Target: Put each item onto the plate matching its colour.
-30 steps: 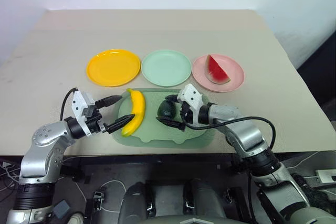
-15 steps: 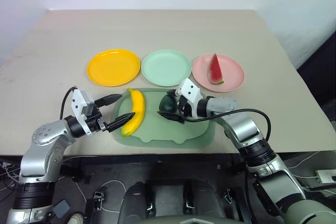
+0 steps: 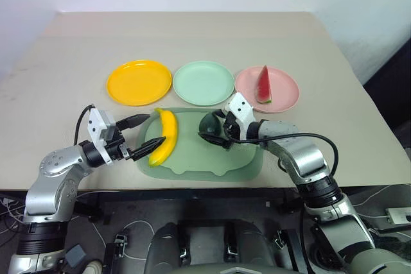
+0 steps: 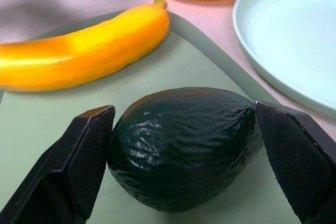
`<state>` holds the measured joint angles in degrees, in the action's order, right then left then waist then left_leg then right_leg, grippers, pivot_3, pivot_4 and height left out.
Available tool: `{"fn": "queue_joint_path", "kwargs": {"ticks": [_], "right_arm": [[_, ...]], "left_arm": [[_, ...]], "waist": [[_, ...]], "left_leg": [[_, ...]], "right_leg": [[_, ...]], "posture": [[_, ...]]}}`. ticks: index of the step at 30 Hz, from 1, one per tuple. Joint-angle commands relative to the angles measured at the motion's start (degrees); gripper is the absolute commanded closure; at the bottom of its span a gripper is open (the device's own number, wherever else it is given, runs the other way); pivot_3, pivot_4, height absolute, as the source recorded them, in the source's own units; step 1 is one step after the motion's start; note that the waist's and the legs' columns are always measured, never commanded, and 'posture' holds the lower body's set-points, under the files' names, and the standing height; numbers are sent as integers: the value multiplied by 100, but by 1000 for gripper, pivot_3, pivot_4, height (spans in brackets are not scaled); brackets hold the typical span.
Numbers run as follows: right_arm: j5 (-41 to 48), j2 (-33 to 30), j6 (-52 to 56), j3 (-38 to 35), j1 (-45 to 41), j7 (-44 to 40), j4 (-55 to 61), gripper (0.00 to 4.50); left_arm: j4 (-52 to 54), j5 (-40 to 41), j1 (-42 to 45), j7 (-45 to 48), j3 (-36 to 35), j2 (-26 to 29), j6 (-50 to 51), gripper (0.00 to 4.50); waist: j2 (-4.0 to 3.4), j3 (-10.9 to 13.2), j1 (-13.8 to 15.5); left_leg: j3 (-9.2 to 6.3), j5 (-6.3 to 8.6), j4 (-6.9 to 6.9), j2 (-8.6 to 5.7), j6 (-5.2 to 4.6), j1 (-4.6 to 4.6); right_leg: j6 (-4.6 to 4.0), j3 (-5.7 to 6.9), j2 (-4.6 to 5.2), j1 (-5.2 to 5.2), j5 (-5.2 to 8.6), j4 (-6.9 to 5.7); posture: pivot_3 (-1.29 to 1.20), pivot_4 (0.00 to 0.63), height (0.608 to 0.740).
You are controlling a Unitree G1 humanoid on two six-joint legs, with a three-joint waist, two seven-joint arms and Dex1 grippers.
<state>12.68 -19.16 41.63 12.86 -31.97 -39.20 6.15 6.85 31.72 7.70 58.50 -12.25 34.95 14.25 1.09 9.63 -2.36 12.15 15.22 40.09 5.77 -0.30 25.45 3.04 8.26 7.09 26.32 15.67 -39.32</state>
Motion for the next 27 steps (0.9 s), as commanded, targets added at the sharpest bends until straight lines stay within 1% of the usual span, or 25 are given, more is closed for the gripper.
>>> {"fn": "queue_joint_path", "kwargs": {"ticks": [1, 5, 10, 17, 22, 27], "right_arm": [[144, -29, 435, -94, -33, 53, 129, 29], [230, -26, 712, -129, -70, 83, 138, 29], [418, 77, 1021, -412, -149, 272, 78, 29], [522, 32, 1185, -503, -51, 409, 186, 29], [482, -7, 1023, -510, 72, 531, 283, 29], [388, -87, 1133, -375, 115, 663, 270, 29]], "left_arm": [[46, 0, 103, 6, -44, 48, -106, 0], [18, -18, 123, 6, -33, 43, -121, 0], [28, -28, 118, 4, -47, 55, -135, 0], [29, -21, 106, 4, -76, 68, -143, 0], [24, -14, 110, 10, -79, 70, -141, 0], [14, -27, 113, 20, -70, 79, -149, 0]], "waist": [[0, 0, -1], [1, -1, -4], [1, -1, -4], [1, -1, -1], [1, -1, -1], [1, -1, 5]], "left_leg": [[0, 0, 0, 0, 0, 0], [0, 0, 0, 0, 0, -1], [0, 0, 0, 0, 0, -1], [0, 0, 0, 0, 0, -1], [-1, 0, 0, 0, 0, -1], [0, 0, 0, -1, 0, 1]], "right_leg": [[0, 0, 0, 0, 0, 0], [0, 0, 0, -1, 0, 0], [0, 0, 0, -1, 0, 0], [0, 0, 0, -2, 0, 0], [0, 0, 0, -2, 0, 0], [0, 0, 1, 0, 0, 0]], "posture": [[0, 150, 695], [0, 150, 695], [0, 150, 695], [0, 150, 695], [0, 150, 695], [0, 150, 695]]}}
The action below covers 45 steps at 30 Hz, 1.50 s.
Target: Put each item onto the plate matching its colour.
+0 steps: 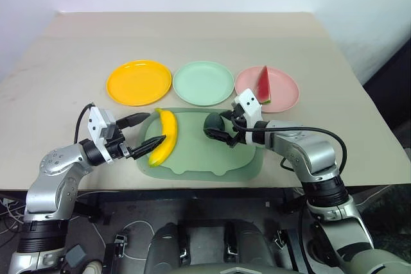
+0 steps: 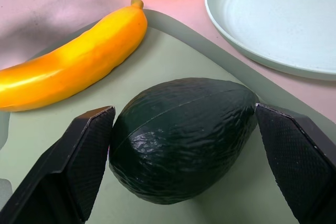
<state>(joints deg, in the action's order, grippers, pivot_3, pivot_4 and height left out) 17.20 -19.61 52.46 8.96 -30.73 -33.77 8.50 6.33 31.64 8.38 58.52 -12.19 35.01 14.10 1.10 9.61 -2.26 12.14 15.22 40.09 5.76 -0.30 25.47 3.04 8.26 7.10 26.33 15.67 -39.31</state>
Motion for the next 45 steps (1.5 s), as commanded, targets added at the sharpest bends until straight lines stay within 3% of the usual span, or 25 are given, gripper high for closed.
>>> {"fn": "queue_joint_path", "kwargs": {"ticks": [1, 14, 29, 40, 45], "right_arm": [[-50, -37, 115, 12, -23, 141, 37, 29], [238, -11, -108, -127, -102, -44, 345, 29], [-235, 42, -1165, 396, -745, -513, -1058, 29], [-230, 188, -1569, 322, -1057, -897, -1677, 29], [-159, 104, -1442, 299, -971, -1055, -1418, 1466]], "left_arm": [[68, -12, 48, 19, -75, 75, -128, 0], [7, -2, 128, 26, -45, 52, -124, 0], [51, 6, 89, -6, -62, 44, -112, 0], [112, 20, 29, -64, -112, 36, -121, 0], [139, 30, -7, -84, -114, 42, -118, 0]], "waist": [[0, 0, -13], [0, 0, -14], [-1, 0, -20], [-1, 0, -20], [-1, 0, -18]], "left_leg": [[1, 0, 0, 0, 0, 1], [1, 0, -2, 1, 0, 1], [3, 0, -2, 0, 0, 0], [4, 0, -2, 0, 0, 0], [4, 0, -2, 1, 0, 1]], "right_leg": [[0, 0, 0, 2, 0, 0], [0, 0, -1, 2, 0, 0], [0, 0, -1, 3, 0, -1], [0, 0, -2, 3, 0, -1], [0, 0, -2, 3, 0, -1]], "posture": [[0, 150, 695], [0, 150, 695], [0, 150, 695], [0, 150, 695], [0, 150, 695]]}}
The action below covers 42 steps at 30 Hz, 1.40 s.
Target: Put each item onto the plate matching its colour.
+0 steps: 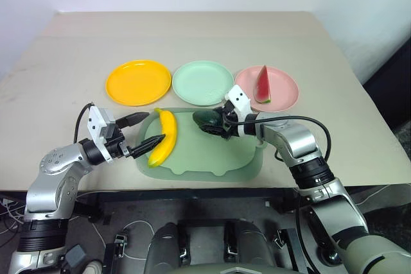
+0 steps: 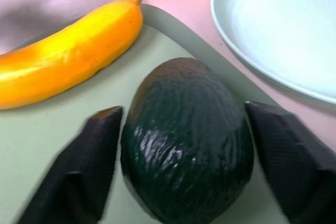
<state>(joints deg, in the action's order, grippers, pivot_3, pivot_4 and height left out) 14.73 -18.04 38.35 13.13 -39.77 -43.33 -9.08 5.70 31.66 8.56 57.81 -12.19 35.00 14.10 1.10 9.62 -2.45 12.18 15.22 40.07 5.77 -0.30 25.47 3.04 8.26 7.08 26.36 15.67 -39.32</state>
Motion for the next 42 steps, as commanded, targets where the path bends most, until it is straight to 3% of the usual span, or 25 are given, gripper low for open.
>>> {"fn": "queue_joint_path", "kwargs": {"ticks": [1, 6, 10, 21, 28, 29, 33, 38, 42], "right_arm": [[110, -78, 7, -137, -50, -113, 438, 1470], [495, -3, 326, -692, -303, 138, 1015, 1470], [413, 173, 226, -822, -908, 410, 502, 1470], [-930, 1189, -2275, -483, -2929, 998, -4429, 1470], [-1193, 1463, -3009, -718, -3419, 1499, -5949, 1470], [-1257, 1472, -3071, -718, -3438, 1572, -6052, 1470], [-1279, 1495, -3220, -857, -3473, 1508, -6206, 78], [-1105, 1262, -3178, -1167, -3369, 1217, -5787, 31], [-557, 1068, -2343, -1364, -2591, 498, -3891, 31]], "left_arm": [[204, 31, -27, -16, -114, 46, -116, 0], [213, 60, -23, -38, -144, 70, -99, 0], [246, 81, -51, -32, -173, 101, -84, 0], [390, 94, -132, -74, -215, 177, -41, 0], [437, 96, -151, -108, -238, 195, -36, 0], [453, 97, -163, -115, -239, 195, -33, 0], [499, 105, -205, -140, -244, 191, -23, 0], [550, 133, -247, -179, -289, 201, -11, 0], [608, 145, -223, -401, -350, 83, -31, 0]], "waist": [[0, 0, 1], [-1, 0, 0], [-1, 0, -10], [-4, 3, -18], [-5, 3, -17], [-5, 3, -18], [-6, 4, -27], [-5, 4, -21], [-5, 3, -6]], "left_leg": [[0, 0, 0, 0, 0, 0], [0, 0, 0, 1, 0, 0], [0, 0, 1, 1, 0, -1], [12, -1, 0, 1, 2, 6], [12, -2, 1, 1, 3, 6], [12, -2, 1, 2, 3, 6], [11, -2, 1, 2, 3, 7], [10, -2, 1, 2, 4, 7], [6, -2, 2, 3, 4, 8]], "right_leg": [[0, 0, 0, 0, 0, 0], [0, -1, 0, 1, 0, 0], [0, -1, 0, 2, 0, -2], [0, -3, -3, 12, 0, -5], [0, -3, -4, 10, 0, -6], [0, -3, -3, 11, 0, -7], [0, -5, -3, 12, 0, -7], [0, -6, -4, 12, 0, -8], [0, -6, -4, 11, 0, -7]], "posture": [[0, 150, 695], [0, 150, 695], [0, 150, 695], [0, 150, 695], [0, 150, 695], [0, 150, 695], [0, 150, 695], [0, 150, 695], [0, 150, 695]]}}
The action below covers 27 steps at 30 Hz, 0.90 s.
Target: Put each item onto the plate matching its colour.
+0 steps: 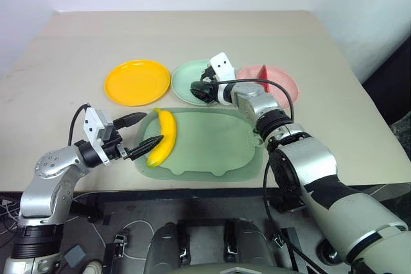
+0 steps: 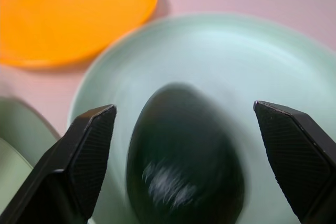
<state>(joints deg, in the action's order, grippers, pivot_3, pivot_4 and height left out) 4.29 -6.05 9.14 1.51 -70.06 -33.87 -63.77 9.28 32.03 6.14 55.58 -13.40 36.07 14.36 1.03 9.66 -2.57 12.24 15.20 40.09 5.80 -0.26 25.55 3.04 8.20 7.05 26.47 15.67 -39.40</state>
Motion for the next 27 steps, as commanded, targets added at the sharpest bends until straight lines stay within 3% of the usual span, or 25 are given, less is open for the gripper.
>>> {"fn": "queue_joint_path", "kwargs": {"ticks": [1, 6, 10, 12, 20, 27], "right_arm": [[637, -153, 901, -209, 753, -496, 2287, 31], [1324, -258, 1936, -131, 2460, -533, 5615, 31], [1887, -286, 2466, -339, 3234, -395, 6848, 31], [1946, -369, 2547, -302, 3570, -355, 7199, 31], [1109, -1264, 1913, 1010, 5063, -680, 8029, 31], [898, -1443, 1781, 1070, 5126, -582, 7861, 31]], "left_arm": [[265, 126, 29, -241, -243, -62, -58, 0], [375, -41, -16, -534, -173, -246, -193, 0], [435, -178, -23, -838, -194, -368, -301, 0], [417, -243, 15, -1005, -218, -442, -382, 0], [875, -534, -177, -1783, -34, -889, -422, 0], [1866, -798, -463, -2742, 306, -1358, 19, 0]], "waist": [[2, -1, 5], [2, -2, 13], [2, -2, -2], [4, -3, 7], [6, -4, 20], [8, -5, 36]], "left_leg": [[-2, 0, -2, 0, 0, 0], [-7, 0, -1, 0, 0, -2], [-7, 0, 0, 0, 1, -5], [-8, -1, -2, 0, 3, -9], [-10, 0, -4, -2, 1, -10], [-12, 0, 0, -3, 0, -12]], "right_leg": [[0, 0, 0, -2, 0, 3], [0, 1, 0, -5, 0, 2], [0, 1, 0, -5, -1, -2], [-1, 1, 0, -8, -1, -2], [0, 3, 1, -13, 0, 6], [0, 2, 2, -18, 0, 5]], "posture": [[0, 150, 695], [0, 150, 695], [0, 150, 695], [0, 150, 695], [0, 150, 695], [0, 150, 695]]}}
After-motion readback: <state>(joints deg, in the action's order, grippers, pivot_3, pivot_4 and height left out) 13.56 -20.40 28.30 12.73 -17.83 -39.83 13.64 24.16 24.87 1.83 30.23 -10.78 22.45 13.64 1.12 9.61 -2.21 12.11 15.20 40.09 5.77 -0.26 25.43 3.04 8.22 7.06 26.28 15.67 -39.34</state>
